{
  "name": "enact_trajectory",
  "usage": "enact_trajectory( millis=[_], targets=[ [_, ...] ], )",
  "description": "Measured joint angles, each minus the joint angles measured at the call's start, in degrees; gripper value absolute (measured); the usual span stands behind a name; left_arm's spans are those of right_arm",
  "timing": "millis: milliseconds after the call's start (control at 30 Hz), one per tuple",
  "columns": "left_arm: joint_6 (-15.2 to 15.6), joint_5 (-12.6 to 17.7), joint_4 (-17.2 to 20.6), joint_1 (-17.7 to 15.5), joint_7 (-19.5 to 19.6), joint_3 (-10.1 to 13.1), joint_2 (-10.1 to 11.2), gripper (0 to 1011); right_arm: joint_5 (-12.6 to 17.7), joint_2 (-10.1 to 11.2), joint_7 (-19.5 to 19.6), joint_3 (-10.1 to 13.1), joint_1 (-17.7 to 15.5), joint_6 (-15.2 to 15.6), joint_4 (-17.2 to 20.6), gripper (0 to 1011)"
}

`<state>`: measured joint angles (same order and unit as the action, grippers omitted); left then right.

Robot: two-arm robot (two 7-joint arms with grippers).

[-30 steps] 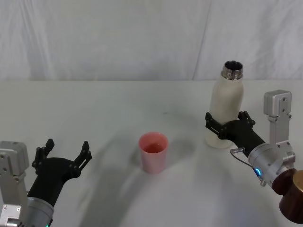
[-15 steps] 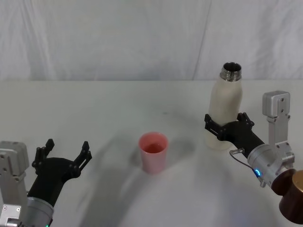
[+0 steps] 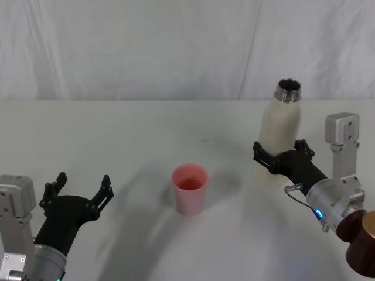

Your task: Grasp the thermos with one hand and pour water into the cup lid.

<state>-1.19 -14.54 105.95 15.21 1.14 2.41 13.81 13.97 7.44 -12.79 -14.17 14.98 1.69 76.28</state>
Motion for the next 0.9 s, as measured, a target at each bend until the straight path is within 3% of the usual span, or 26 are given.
enact_trajectory(
  millis=[900],
  targets=[
    [0.00, 0.00, 0.00, 0.00, 0.00, 0.00, 0.00, 1001, 0.02, 0.62, -0.16, 0.12, -0.96, -0.04, 1.30, 1001]
  ],
)
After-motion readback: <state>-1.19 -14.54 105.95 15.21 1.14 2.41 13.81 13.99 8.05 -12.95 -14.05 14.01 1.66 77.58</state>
